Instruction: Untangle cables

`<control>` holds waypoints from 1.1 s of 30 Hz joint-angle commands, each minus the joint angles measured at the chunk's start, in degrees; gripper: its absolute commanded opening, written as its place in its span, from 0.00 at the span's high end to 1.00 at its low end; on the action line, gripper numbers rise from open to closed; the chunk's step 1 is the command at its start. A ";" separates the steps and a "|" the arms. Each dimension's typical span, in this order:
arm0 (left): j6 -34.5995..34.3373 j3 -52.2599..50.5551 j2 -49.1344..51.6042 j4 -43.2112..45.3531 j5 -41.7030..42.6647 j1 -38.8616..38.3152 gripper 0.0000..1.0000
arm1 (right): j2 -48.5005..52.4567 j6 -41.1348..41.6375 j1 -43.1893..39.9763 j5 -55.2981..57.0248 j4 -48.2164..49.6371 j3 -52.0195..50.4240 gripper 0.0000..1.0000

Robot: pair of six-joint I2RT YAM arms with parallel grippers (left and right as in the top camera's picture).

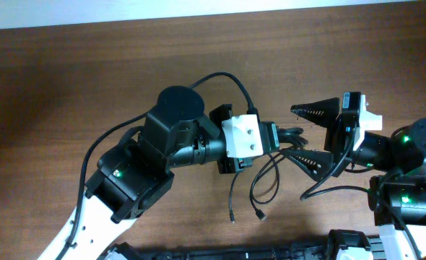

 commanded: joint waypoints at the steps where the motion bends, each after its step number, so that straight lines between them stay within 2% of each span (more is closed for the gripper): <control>1: 1.70 0.92 -0.13 0.83 5.97 -0.07 1.00 | -0.44 -0.66 -0.15 -1.25 0.63 0.24 0.45; 5: 1.68 0.92 -0.07 1.25 5.97 -0.07 1.00 | -0.44 -0.63 -0.15 -1.44 0.61 0.24 0.93; 6: 1.68 0.92 -0.07 1.36 5.95 -0.07 1.00 | -0.44 -0.63 -0.15 -1.44 0.61 0.24 0.96; 8: 1.68 0.92 -0.07 1.81 5.53 -0.07 1.00 | -0.44 -0.66 -0.15 -1.40 0.85 0.24 0.96; 10: 1.66 0.92 -0.07 2.14 4.00 -0.07 0.88 | -0.44 -0.66 -0.15 -1.36 0.85 0.24 0.96; 11: 1.60 0.92 -0.07 2.14 2.69 -0.07 0.73 | -0.44 -0.66 -0.15 -1.11 0.85 0.24 0.96; 12: 0.42 0.92 -0.09 2.19 0.98 -0.07 0.51 | -0.42 -0.63 -0.15 -0.52 0.83 0.24 0.96; 13: -1.18 0.92 -0.09 2.34 -1.20 -0.07 0.02 | -0.42 -0.48 -0.15 0.46 0.81 0.24 0.96; 15: -6.47 0.92 -0.09 2.73 -7.52 -0.07 0.01 | -0.39 1.77 -0.15 3.61 0.79 0.24 0.96; 16: -13.44 0.92 -0.09 3.02 -15.47 -0.07 0.01 | -0.31 4.28 -0.15 6.99 0.79 0.24 0.96; 17: -16.76 0.92 -0.09 3.15 -19.08 -0.07 0.01 | -0.28 6.16 -0.15 9.33 0.79 0.24 0.96; 20: -25.92 0.92 -0.09 3.26 -25.99 -0.07 0.01 | -0.20 11.34 -0.15 15.08 0.81 0.24 0.96; 25: -41.13 0.92 -0.09 3.28 -26.43 -0.07 0.01 | -0.22 22.01 -0.15 24.30 1.07 0.24 0.96; 33: -68.04 0.92 -0.09 3.80 -22.80 -0.07 0.01 | -0.22 31.30 -0.15 25.07 8.52 0.24 0.96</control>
